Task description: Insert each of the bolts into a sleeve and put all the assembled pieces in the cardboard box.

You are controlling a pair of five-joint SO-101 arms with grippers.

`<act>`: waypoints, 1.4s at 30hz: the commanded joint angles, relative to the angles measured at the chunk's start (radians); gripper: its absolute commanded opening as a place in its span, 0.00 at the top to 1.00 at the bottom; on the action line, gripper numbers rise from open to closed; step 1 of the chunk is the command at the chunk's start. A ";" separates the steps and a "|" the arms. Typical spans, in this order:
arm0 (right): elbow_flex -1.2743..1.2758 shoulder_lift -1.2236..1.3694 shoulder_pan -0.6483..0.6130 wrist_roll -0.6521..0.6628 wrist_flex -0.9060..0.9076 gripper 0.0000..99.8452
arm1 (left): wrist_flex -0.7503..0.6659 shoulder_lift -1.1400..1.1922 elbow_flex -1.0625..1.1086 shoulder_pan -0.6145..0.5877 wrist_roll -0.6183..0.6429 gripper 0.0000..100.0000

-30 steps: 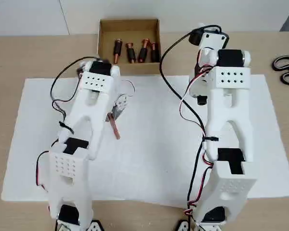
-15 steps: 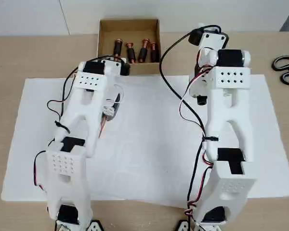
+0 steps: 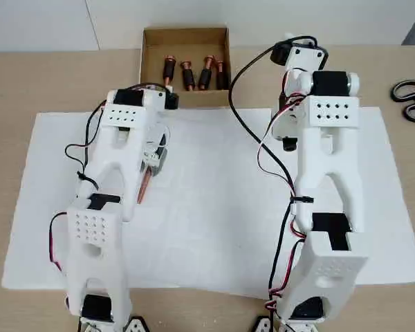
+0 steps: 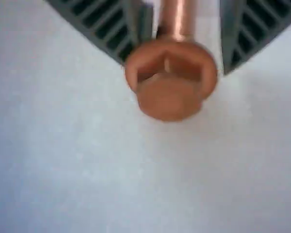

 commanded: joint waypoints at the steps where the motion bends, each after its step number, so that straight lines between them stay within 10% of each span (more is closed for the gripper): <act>1: -0.005 -0.068 -0.002 0.011 -0.005 1.00 | -0.025 -0.005 -0.053 -0.003 0.015 0.91; 24: -0.006 -0.073 -0.001 0.011 -0.005 1.00 | 0.018 -0.086 -0.105 0.015 0.029 0.99; 42: -0.011 -0.211 -0.002 0.011 -0.005 1.00 | 0.018 -0.944 0.177 0.014 0.031 0.99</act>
